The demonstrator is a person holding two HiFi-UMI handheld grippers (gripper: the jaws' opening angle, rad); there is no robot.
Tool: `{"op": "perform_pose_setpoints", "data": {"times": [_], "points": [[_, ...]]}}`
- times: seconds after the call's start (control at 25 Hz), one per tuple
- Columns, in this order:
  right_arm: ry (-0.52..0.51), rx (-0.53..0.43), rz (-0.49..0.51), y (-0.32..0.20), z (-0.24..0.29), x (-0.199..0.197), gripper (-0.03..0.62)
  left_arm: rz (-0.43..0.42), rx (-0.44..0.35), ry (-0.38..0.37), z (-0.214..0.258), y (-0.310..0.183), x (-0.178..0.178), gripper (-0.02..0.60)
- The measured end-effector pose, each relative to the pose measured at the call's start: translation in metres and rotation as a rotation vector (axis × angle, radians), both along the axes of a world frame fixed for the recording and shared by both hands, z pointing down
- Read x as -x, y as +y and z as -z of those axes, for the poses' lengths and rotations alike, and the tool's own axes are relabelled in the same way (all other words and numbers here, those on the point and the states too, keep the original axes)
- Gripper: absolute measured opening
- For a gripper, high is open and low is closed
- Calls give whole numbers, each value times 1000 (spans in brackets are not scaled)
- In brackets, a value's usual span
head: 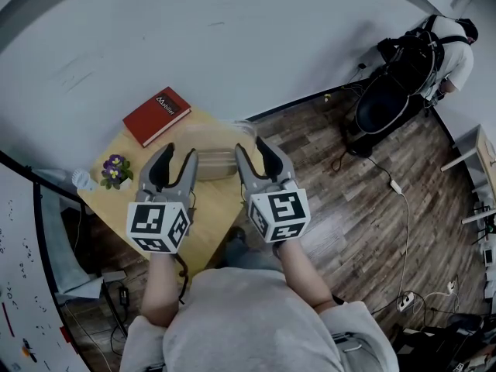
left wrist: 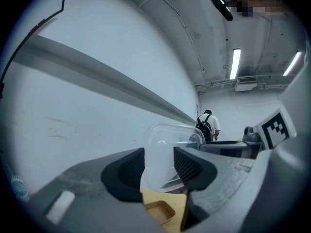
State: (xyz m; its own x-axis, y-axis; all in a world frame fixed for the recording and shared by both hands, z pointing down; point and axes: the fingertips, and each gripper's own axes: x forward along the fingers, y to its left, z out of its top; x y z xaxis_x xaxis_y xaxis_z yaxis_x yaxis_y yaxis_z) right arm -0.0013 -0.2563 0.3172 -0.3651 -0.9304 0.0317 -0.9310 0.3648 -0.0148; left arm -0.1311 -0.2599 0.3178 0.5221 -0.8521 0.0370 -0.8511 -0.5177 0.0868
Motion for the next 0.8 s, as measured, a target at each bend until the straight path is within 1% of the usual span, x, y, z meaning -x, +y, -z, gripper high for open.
{"op": "perform_pose_setpoints", "data": {"times": [0.44,0.8], "points": [[6,-71,-17,28,25,-6,160,0,-85,-33,26,26,-7,193],[17,-118,-29,50,39,-10,160,-6,-129,-31,40,48,-12,184]]}}
